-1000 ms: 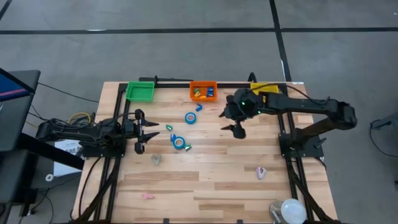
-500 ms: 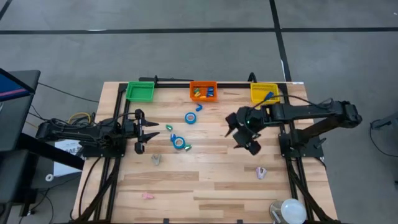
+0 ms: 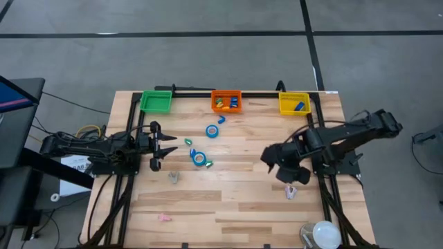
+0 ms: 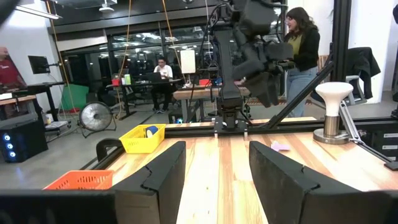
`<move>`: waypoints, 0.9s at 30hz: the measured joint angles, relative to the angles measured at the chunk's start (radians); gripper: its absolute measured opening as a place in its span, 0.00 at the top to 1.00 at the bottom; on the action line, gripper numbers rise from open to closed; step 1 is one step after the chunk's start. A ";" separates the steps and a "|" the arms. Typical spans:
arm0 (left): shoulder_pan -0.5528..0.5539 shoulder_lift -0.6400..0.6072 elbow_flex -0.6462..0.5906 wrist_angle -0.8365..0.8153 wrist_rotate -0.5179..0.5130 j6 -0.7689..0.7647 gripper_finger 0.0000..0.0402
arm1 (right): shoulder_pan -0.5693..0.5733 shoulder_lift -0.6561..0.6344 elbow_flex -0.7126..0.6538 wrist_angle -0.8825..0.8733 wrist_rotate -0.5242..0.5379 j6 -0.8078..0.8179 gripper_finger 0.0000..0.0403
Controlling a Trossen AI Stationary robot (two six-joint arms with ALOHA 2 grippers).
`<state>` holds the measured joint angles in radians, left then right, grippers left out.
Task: Pick and place Stapler, Stapler remover, tape
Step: Put the purple staple remover into the green bin
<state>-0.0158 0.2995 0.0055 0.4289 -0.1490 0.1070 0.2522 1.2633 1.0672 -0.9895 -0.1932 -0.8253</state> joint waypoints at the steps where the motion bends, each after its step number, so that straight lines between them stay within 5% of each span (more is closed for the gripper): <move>1: 0.000 0.000 0.000 0.000 0.000 0.000 0.58 | 0.015 0.000 0.000 -0.007 0.018 -0.013 0.33; 9: 0.000 0.000 0.000 0.000 0.000 0.000 0.58 | 0.127 0.000 -0.018 -0.061 0.140 -0.182 0.33; 27: 0.000 0.000 0.000 0.000 0.000 0.000 0.58 | 0.257 0.004 -0.244 -0.017 0.143 -0.205 0.33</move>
<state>-0.0158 0.2993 0.0055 0.4286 -0.1486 0.1070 0.5090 1.2669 0.8236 -1.0065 -0.0506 -1.0307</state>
